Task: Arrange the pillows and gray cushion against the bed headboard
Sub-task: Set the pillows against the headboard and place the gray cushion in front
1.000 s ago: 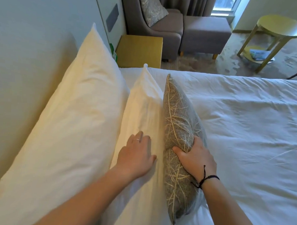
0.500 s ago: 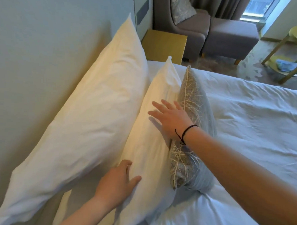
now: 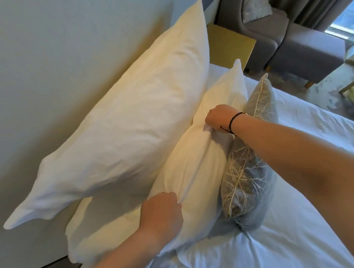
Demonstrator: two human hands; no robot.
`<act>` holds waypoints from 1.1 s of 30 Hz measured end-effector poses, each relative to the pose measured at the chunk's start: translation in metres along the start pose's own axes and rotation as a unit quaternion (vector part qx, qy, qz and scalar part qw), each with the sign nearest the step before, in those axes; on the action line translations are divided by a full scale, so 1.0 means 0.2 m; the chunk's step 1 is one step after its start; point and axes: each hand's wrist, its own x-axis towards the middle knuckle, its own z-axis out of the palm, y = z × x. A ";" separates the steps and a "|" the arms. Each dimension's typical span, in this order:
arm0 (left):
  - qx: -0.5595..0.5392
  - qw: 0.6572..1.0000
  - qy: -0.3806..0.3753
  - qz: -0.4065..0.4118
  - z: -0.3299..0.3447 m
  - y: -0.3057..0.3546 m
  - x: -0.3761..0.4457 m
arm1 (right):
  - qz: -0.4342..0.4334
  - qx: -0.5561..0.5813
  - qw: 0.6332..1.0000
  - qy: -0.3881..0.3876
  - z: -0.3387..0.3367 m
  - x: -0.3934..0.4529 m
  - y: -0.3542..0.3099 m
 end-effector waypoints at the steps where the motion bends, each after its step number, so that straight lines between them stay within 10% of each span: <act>1: -0.011 1.000 0.002 -0.004 0.00 0.01 0.00 | 0.008 0.005 1.000 0.002 0.01 0.00 0.02; 24: -0.213 0.976 -0.007 -0.051 0.00 0.05 0.18 | 0.150 0.200 0.968 0.022 0.06 0.03 0.15; 27: -0.337 0.936 -0.031 -0.095 -0.04 0.00 0.20 | 0.225 0.307 0.918 0.111 0.16 -0.11 0.09; 33: -0.185 0.972 0.144 0.011 -0.23 -0.21 0.22 | 0.433 0.472 0.742 0.200 0.36 -0.58 -0.12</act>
